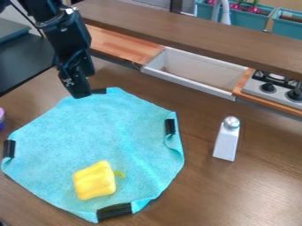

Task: Fold the blue on the top right of the cloth

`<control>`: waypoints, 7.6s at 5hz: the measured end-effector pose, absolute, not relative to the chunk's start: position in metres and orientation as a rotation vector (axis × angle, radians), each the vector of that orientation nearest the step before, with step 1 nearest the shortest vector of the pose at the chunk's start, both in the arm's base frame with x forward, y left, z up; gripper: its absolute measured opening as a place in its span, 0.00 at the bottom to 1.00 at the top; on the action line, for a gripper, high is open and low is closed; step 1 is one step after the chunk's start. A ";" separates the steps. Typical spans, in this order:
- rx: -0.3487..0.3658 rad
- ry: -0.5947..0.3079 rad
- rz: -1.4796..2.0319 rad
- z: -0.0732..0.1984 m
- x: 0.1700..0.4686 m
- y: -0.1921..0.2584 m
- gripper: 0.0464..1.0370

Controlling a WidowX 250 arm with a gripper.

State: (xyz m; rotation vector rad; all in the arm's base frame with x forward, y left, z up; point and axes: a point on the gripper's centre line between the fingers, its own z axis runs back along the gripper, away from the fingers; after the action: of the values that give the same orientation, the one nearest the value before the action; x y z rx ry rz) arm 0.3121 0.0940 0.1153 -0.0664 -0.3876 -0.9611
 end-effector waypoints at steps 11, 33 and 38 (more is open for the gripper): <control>0.062 -0.254 -0.676 0.044 0.417 0.180 0.96; 0.057 -0.446 -1.178 0.080 0.256 0.018 0.00; -0.061 -0.291 -1.261 0.023 0.220 -0.024 0.42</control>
State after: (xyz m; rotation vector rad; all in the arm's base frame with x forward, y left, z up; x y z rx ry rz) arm 0.2196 -0.0243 0.0228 -0.0614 -0.2907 -1.2615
